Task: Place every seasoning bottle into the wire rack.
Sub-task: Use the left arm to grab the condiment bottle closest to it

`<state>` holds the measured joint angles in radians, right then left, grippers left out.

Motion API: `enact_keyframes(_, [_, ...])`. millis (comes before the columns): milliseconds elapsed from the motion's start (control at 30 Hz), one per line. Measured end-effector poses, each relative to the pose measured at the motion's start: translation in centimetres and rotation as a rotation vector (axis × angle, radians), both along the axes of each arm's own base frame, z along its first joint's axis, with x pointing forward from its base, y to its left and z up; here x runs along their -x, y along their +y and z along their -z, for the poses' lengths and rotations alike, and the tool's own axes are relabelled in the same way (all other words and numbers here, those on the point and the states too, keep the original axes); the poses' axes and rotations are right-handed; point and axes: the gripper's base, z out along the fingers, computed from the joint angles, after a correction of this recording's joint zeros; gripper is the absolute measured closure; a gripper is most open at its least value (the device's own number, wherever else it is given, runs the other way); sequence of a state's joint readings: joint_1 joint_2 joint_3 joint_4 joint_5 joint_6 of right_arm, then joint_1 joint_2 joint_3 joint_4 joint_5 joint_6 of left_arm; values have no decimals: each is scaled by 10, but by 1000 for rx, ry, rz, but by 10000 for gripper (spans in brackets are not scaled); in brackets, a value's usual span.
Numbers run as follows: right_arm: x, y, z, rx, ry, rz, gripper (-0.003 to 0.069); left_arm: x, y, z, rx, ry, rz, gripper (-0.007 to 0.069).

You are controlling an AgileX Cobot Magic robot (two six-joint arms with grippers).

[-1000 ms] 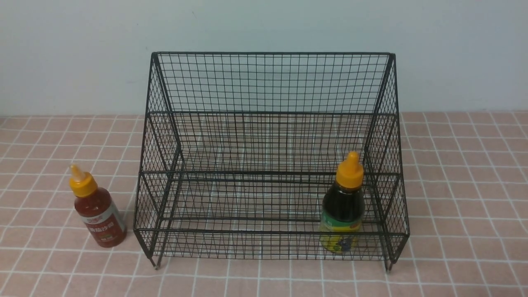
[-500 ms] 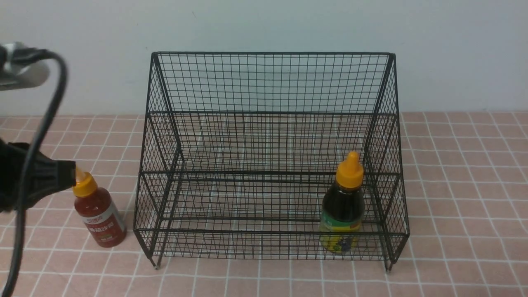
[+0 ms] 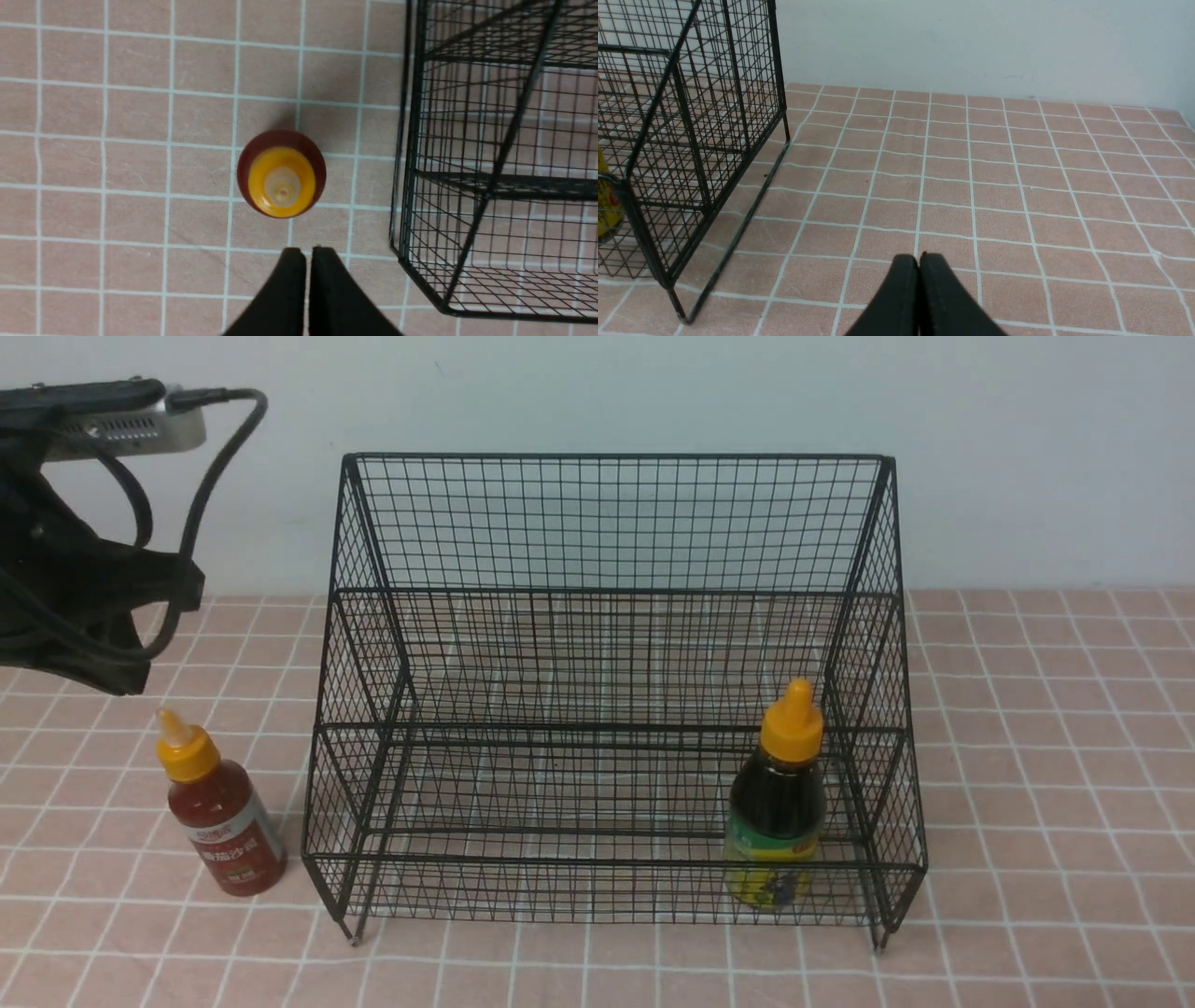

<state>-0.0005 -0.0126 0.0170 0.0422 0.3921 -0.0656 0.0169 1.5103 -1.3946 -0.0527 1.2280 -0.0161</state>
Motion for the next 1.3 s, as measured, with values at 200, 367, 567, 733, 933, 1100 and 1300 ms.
enact_keyframes(200, [0,0,0,0,0,0,671,-8,1,12,-28,38,53,553])
enact_keyframes(367, [0,0,0,2,0,0,671,-13,2,20,-42,62,87,342])
enact_keyframes(567, [0,0,0,2,0,0,671,-22,5,35,-83,111,126,57])
enact_keyframes(733, [0,0,0,2,0,0,671,-32,5,54,-80,169,135,22])
enact_keyframes(933, [0,0,0,2,0,0,671,-44,5,80,-73,243,138,97])
enact_keyframes(1100, [0,0,0,2,-1,0,671,-47,6,88,-85,262,141,290])
enact_keyframes(1300, [0,0,0,2,-1,0,671,-47,6,87,-85,259,141,337])
